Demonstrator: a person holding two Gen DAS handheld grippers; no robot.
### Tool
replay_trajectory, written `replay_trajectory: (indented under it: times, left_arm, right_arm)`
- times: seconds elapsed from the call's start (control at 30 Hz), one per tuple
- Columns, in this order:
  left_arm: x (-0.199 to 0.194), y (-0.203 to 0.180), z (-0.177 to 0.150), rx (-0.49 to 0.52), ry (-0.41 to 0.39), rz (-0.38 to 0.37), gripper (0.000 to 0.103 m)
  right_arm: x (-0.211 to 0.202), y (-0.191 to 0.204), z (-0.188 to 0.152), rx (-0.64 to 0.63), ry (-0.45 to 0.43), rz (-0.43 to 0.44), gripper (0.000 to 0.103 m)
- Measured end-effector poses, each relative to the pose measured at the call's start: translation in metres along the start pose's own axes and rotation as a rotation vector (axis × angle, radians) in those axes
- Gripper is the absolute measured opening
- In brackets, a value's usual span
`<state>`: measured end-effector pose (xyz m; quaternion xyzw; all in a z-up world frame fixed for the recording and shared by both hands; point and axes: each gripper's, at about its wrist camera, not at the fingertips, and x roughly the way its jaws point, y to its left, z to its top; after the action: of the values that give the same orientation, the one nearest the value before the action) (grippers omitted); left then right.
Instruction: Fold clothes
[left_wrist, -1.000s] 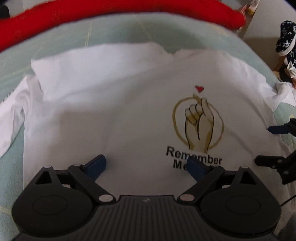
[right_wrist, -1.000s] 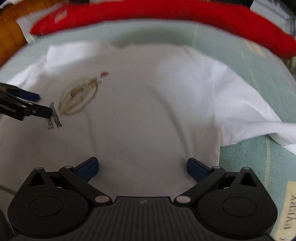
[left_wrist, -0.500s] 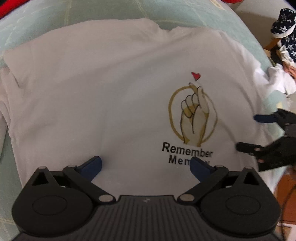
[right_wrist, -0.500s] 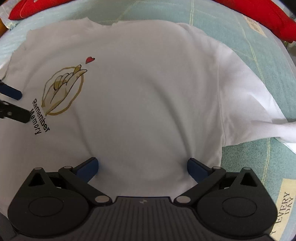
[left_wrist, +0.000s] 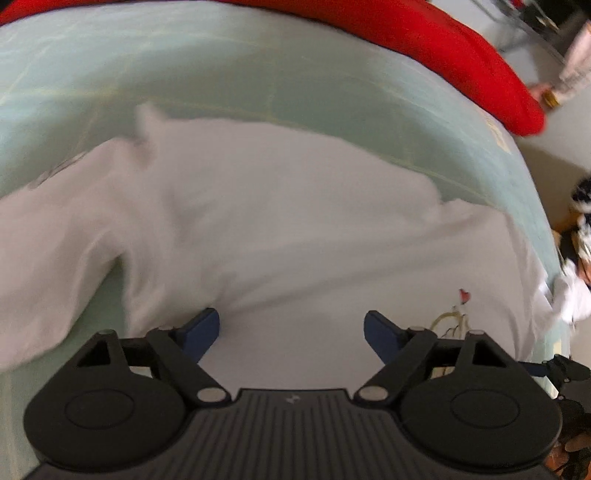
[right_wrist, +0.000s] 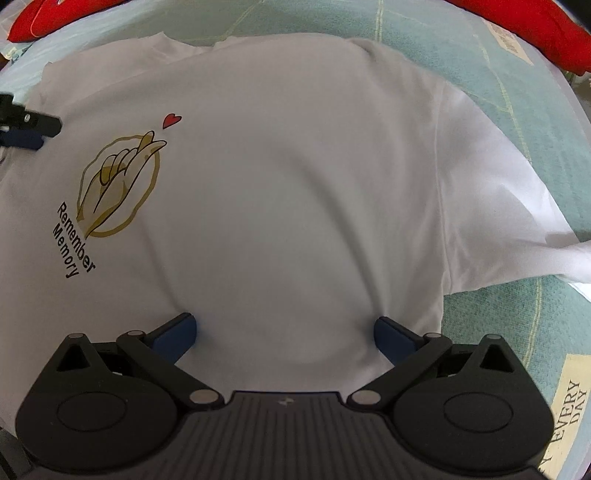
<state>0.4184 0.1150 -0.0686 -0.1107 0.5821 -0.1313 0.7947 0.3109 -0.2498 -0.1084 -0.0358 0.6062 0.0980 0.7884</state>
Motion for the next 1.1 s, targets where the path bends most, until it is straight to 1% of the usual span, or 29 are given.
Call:
replay_trajectory:
  times: [0.1, 0.13, 0.23, 0.3, 0.37, 0.47, 0.57, 0.63, 0.67, 0.7, 0.77, 0.83, 0.87, 0.93, 0.97, 1.03, 1.07, 1.1]
  left_arm:
    - [-0.015, 0.013, -0.009, -0.096, 0.001, 0.055, 0.084]
    - [-0.02, 0.02, -0.012, -0.135, -0.01, 0.062, 0.084]
    - [-0.037, 0.046, -0.026, -0.304, -0.06, 0.048, 0.084]
    - [-0.046, 0.067, -0.037, -0.437, -0.104, 0.046, 0.084]
    - [-0.056, 0.09, -0.049, -0.563, -0.173, 0.033, 0.084]
    - [-0.07, 0.121, -0.064, -0.696, -0.283, 0.009, 0.084]
    - [-0.077, 0.151, -0.085, -0.828, -0.365, -0.018, 0.084]
    - [-0.075, 0.166, -0.101, -0.89, -0.414, -0.027, 0.084]
    - [-0.073, 0.172, -0.11, -0.914, -0.44, -0.019, 0.083]
    - [-0.075, 0.179, -0.119, -0.943, -0.477, -0.008, 0.081]
    - [-0.078, 0.192, -0.132, -0.988, -0.54, -0.012, 0.081]
    - [-0.08, 0.204, -0.142, -1.021, -0.597, -0.01, 0.081]
    - [-0.082, 0.21, -0.147, -1.028, -0.624, -0.002, 0.081]
    - [-0.086, 0.222, -0.16, -1.047, -0.679, 0.005, 0.081]
    - [-0.087, 0.228, -0.166, -1.06, -0.705, -0.001, 0.08]
    - [-0.09, 0.241, -0.18, -1.086, -0.756, -0.012, 0.076]
    - [-0.092, 0.246, -0.186, -1.098, -0.776, -0.018, 0.075]
    - [-0.094, 0.25, -0.191, -1.103, -0.795, -0.02, 0.075]
  right_arm:
    - [0.001, -0.003, 0.001, -0.007, 0.022, 0.013, 0.103]
    - [0.001, -0.004, 0.001, -0.008, 0.031, 0.016, 0.103]
    - [0.002, -0.005, 0.001, -0.023, 0.054, 0.022, 0.103]
    - [0.002, -0.006, 0.001, -0.028, 0.067, 0.023, 0.103]
    - [0.002, -0.007, -0.001, -0.026, 0.074, 0.024, 0.103]
    - [0.002, -0.007, 0.0, -0.024, 0.092, 0.011, 0.103]
    - [-0.003, -0.007, 0.005, -0.006, 0.121, 0.003, 0.103]
    - [-0.01, -0.007, 0.01, 0.022, 0.095, 0.018, 0.103]
    - [-0.015, -0.006, 0.012, 0.035, 0.075, 0.029, 0.103]
    - [-0.02, -0.004, 0.017, 0.045, 0.053, 0.039, 0.103]
    - [-0.027, 0.004, 0.027, 0.054, 0.008, 0.067, 0.103]
    - [-0.032, 0.019, 0.044, 0.041, -0.034, 0.104, 0.103]
    - [-0.031, 0.033, 0.075, 0.029, -0.051, 0.116, 0.103]
    - [-0.028, 0.051, 0.105, 0.003, -0.082, 0.139, 0.103]
    - [-0.027, 0.059, 0.11, -0.004, -0.092, 0.151, 0.103]
    - [-0.024, 0.078, 0.124, -0.011, -0.113, 0.177, 0.103]
    - [-0.023, 0.09, 0.134, -0.014, -0.122, 0.19, 0.103]
    - [-0.022, 0.095, 0.136, -0.021, -0.128, 0.202, 0.103]
